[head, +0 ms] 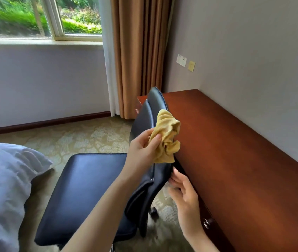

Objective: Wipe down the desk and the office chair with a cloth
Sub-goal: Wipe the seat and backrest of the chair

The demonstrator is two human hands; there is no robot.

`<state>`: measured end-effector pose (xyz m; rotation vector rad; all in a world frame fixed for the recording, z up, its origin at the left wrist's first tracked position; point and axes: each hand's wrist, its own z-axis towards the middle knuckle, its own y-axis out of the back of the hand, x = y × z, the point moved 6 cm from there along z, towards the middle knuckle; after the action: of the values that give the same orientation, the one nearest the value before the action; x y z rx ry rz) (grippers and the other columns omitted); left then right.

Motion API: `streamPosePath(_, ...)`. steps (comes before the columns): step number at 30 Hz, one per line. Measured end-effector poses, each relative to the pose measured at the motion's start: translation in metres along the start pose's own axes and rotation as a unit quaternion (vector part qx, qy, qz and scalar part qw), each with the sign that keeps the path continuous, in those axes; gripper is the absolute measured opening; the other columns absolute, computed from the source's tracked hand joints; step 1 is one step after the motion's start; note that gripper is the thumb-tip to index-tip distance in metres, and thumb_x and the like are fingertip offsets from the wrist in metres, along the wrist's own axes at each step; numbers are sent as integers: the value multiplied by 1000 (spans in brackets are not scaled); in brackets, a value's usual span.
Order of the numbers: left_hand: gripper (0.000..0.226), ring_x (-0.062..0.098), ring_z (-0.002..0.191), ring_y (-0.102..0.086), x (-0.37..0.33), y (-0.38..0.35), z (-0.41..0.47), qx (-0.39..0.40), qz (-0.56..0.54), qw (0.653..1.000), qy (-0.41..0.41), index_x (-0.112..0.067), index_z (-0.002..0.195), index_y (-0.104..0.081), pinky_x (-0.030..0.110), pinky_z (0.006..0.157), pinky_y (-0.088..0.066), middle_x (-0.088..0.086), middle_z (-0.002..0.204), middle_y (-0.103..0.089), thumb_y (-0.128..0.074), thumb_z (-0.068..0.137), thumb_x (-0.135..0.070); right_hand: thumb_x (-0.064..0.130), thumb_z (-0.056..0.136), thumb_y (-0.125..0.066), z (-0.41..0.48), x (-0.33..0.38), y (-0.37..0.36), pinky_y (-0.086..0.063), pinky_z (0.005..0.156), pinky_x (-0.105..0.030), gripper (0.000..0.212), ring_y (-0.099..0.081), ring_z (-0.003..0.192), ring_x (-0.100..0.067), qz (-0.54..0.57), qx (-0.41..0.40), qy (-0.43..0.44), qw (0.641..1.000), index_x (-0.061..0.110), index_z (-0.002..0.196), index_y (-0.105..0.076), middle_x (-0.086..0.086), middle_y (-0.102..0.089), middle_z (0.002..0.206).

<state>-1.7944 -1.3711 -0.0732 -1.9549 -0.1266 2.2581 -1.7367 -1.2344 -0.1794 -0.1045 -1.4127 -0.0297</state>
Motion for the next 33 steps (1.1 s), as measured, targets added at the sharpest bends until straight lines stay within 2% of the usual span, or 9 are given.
streamPosePath(4,20,10,91,-68,-12,-15,-13,27,47,999,-9,-20,109,-65,23,80,-55,2,98,-72,-54,94,-13,40,83,-65,2,22,17,-52,79,-25,37,-66,97,-23,83,-11,-40,996,25,117,-61,-5,-69,106)
streamPosePath(7,21,8,91,-68,-21,-26,-20,39,102,993,-41,-28,104,-66,27,81,-56,-5,95,-72,-58,92,-12,41,86,-58,24,53,21,-50,86,-33,46,-63,108,-21,143,4,-32,989,28,130,-49,-5,-63,120)
streamPosePath(11,30,14,97,-67,-28,-41,-29,72,170,979,-89,-12,119,-64,37,84,-56,2,105,-70,-62,90,-7,45,79,-66,39,90,5,-51,91,-38,56,-61,111,-23,142,15,13,990,25,128,-50,-5,-63,119)
streamPosePath(15,38,11,96,-65,-38,-37,-34,77,235,959,-140,-17,123,-61,31,88,-53,-6,108,-69,-67,86,-10,29,86,-66,43,98,-6,-49,92,-37,36,-63,108,-20,145,-64,37,987,23,120,-57,-3,-66,114)
streamPosePath(17,55,9,116,-53,-37,-29,-33,96,364,912,-162,-25,133,-53,25,102,-40,-12,128,-57,-72,81,-22,22,88,-63,48,89,-6,-50,91,-37,30,-64,106,-20,164,-101,9,981,24,118,-58,-4,-66,114)
streamPosePath(20,82,19,143,-16,-12,-1,-27,144,620,771,-37,-35,149,-18,41,113,-16,-7,158,-14,-67,84,-40,20,91,-58,52,70,-2,-48,96,-46,25,-61,109,-28,171,-150,-56,972,23,116,-56,-11,-63,117)
streamPosePath(22,79,22,139,-29,2,19,-29,175,664,726,31,-24,150,-15,42,110,-24,1,156,-20,-60,88,-45,20,92,-55,49,58,-4,-44,100,-52,18,-59,110,-32,160,-164,-78,970,26,109,-56,-14,-61,118)
streamPosePath(26,57,24,110,-57,15,41,-35,208,585,779,79,-14,133,-45,39,92,-48,7,124,-60,-57,90,-49,21,93,-52,41,53,-21,-44,99,-54,16,-62,106,-29,147,-183,-72,969,28,106,-57,-12,-63,114)
streamPosePath(33,34,26,89,-60,1,55,-37,238,594,768,-22,-14,93,-53,35,70,-49,5,97,-61,-56,89,-47,20,94,-51,19,69,-62,-47,95,-39,16,-60,106,-20,86,-268,-23,959,29,107,-54,-8,-61,119)
